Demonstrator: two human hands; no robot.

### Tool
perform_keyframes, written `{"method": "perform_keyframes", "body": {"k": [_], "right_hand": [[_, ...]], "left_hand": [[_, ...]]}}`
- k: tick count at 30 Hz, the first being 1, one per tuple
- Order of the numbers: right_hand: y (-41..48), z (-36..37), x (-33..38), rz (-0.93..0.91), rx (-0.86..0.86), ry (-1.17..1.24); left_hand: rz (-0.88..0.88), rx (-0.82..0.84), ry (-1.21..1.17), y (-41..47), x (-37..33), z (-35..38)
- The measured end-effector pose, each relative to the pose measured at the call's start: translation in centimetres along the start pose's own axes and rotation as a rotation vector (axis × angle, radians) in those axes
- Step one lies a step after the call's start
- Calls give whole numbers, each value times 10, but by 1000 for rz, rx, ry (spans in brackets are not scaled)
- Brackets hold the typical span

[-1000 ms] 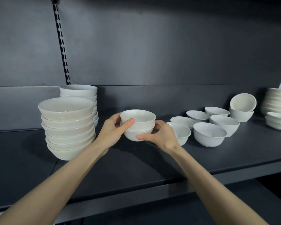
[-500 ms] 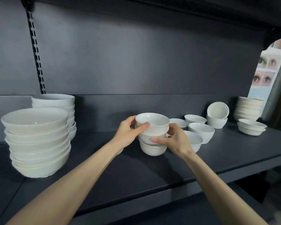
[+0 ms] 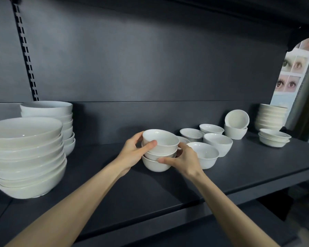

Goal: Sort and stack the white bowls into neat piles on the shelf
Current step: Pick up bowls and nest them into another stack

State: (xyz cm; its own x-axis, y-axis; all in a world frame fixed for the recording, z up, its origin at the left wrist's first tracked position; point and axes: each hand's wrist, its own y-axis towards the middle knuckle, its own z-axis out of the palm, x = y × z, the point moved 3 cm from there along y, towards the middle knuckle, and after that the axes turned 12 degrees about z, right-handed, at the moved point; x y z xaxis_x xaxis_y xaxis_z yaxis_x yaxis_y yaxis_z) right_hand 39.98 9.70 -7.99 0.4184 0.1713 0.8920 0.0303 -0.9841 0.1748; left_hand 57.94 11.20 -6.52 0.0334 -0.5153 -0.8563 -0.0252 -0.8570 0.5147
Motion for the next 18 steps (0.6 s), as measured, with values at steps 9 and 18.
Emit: {"method": "perform_keyframes", "body": {"k": [9, 18], "right_hand": [[8, 17, -3, 23, 104, 126], [2, 19, -15, 2, 124, 234]], "left_hand": [[-20, -17, 2, -7, 7, -15], [-1, -35, 44, -9, 10, -14]]}}
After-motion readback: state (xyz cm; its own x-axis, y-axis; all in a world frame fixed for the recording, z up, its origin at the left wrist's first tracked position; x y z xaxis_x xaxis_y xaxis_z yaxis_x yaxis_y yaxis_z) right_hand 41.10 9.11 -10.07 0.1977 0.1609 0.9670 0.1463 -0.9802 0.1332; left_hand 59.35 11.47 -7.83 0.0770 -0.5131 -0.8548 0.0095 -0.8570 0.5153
